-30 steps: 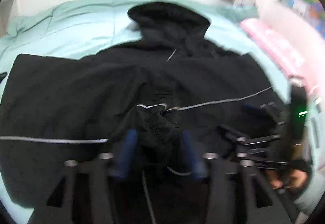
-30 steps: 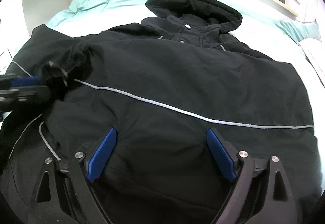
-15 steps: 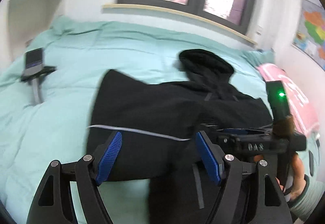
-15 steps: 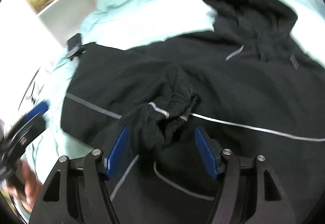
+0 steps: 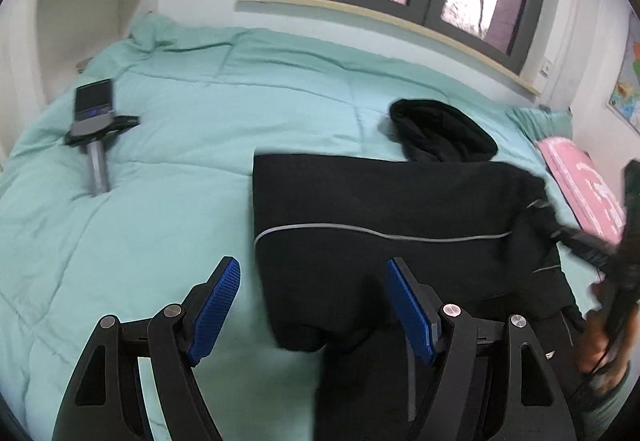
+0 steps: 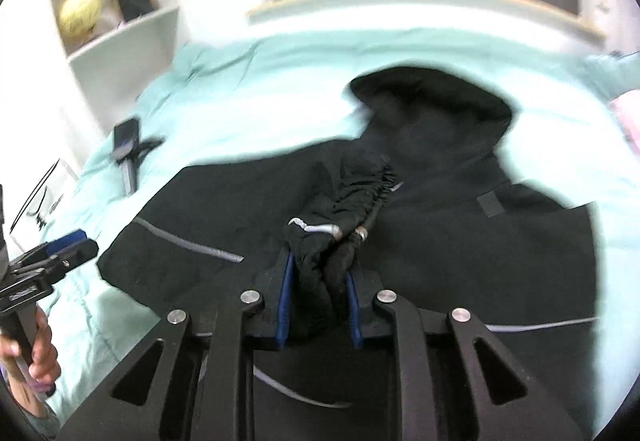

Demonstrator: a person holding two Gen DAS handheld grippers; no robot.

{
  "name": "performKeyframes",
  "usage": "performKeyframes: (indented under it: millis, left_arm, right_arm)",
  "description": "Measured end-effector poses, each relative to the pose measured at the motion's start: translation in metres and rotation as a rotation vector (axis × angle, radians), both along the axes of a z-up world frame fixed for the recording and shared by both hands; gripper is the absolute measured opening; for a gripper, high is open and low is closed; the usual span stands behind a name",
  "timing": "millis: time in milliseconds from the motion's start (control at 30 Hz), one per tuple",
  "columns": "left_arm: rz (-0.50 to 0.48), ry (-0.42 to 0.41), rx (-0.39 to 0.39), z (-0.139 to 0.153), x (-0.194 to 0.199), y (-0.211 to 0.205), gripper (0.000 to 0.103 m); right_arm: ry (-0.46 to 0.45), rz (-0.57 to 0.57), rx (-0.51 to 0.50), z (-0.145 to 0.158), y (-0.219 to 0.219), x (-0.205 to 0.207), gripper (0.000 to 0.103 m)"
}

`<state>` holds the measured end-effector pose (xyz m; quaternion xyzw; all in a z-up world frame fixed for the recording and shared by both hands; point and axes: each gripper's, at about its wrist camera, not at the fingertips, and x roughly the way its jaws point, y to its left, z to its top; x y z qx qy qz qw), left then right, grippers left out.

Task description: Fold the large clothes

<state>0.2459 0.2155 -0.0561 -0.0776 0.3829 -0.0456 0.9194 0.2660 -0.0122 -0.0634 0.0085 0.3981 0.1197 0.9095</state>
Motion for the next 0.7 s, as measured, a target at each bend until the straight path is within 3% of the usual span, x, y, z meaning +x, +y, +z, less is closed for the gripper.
performKeyframes:
  millis: [167,300,400,500,600,700]
  left_arm:
    - [-0.083,0.036,0.015,0.002,0.030,-0.060,0.076]
    - [-0.168,0.070,0.017,-0.019,0.051,-0.111,0.076]
    - [-0.208,0.140,0.013,-0.051,0.065,-0.140,0.076]
    - [-0.185,0.198,0.060,-0.088,0.077,-0.153,0.076]
    - [-0.168,0.201,0.087,-0.105,0.081,-0.152,0.076]
    - [-0.172,0.193,0.133,-0.105,0.077,-0.156,0.076]
  right_arm:
    - [-0.066,-0.140,-0.101,0.042,-0.094,-0.007,0.025]
    - [-0.020,-0.199,-0.152,0.042,-0.163,-0.011,0.025]
    - [0.058,-0.215,-0.170,0.010,-0.192,-0.008,0.025]
    - [0.142,-0.224,-0.199,-0.038,-0.207,0.001,0.026]
    - [0.232,-0.242,-0.152,-0.083,-0.229,0.003,0.032]
    - [0.273,-0.257,-0.090,-0.103,-0.239,0.001,0.035]
